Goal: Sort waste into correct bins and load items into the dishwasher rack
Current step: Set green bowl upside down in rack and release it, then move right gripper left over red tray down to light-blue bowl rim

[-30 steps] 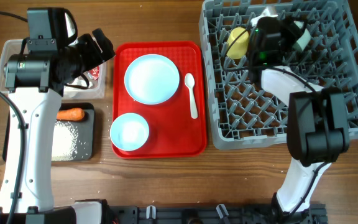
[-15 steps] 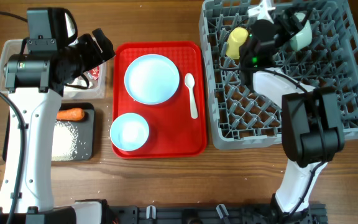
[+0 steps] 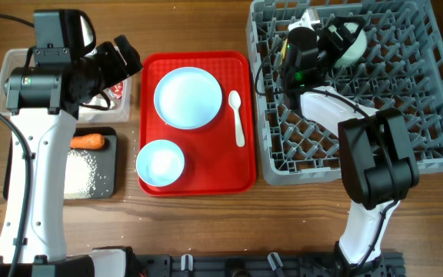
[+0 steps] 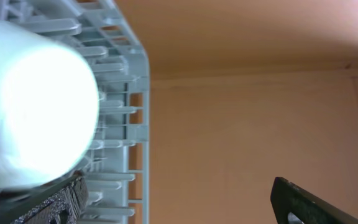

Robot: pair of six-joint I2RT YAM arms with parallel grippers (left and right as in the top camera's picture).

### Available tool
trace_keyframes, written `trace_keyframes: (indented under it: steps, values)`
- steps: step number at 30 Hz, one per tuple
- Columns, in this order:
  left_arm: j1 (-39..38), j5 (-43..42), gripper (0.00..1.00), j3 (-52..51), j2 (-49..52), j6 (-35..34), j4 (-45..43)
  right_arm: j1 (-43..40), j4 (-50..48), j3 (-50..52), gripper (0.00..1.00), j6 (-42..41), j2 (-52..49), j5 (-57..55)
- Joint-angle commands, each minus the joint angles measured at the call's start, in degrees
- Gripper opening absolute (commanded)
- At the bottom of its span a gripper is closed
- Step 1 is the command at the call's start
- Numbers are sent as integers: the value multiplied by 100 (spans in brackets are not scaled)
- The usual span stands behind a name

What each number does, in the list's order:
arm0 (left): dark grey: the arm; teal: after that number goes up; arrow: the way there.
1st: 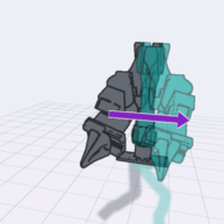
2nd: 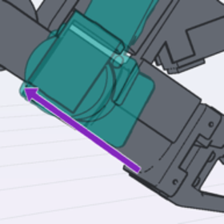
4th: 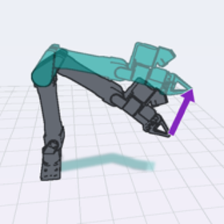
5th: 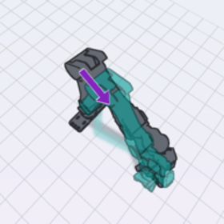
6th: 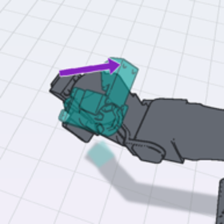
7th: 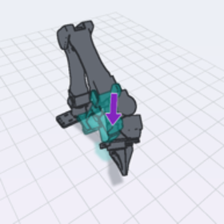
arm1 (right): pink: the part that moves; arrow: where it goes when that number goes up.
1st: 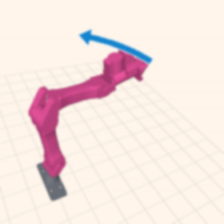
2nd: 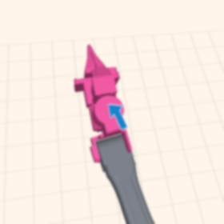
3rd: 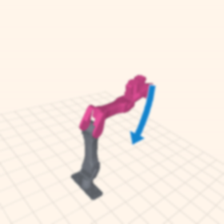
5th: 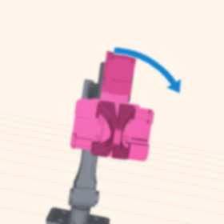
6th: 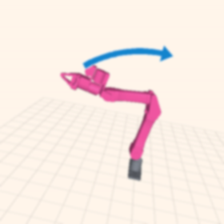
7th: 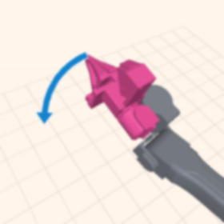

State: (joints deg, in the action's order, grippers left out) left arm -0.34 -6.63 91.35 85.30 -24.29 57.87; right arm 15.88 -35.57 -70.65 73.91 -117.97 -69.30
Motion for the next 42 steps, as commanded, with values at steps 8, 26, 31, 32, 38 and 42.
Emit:
trace_keyframes:
  steps: [8, 26, 31, 32, 38, 42]
  values:
    - [28, 72, 100, 15, -2, 94, -13, 35, -599, -24, 100, -442, 186, -564]
    - [28, 72, 100, 15, -2, 94, -13, -404, -251, -24, 100, -719, 2184, 22]
    - [28, 74, 100, 15, -2, 94, -13, -1058, 3316, -35, 100, -3480, 2833, 1718]
    - [28, 72, 100, 15, -2, 94, -13, -1250, 4232, -42, 100, -4319, 2889, 2774]
    - [28, 72, 100, 15, -2, 94, -13, -2098, 5482, -39, 75, -8321, 2889, 8697]
    - [28, 72, 100, 15, -2, 94, -13, -1421, 5954, -37, 76, -9195, 2889, 8806]
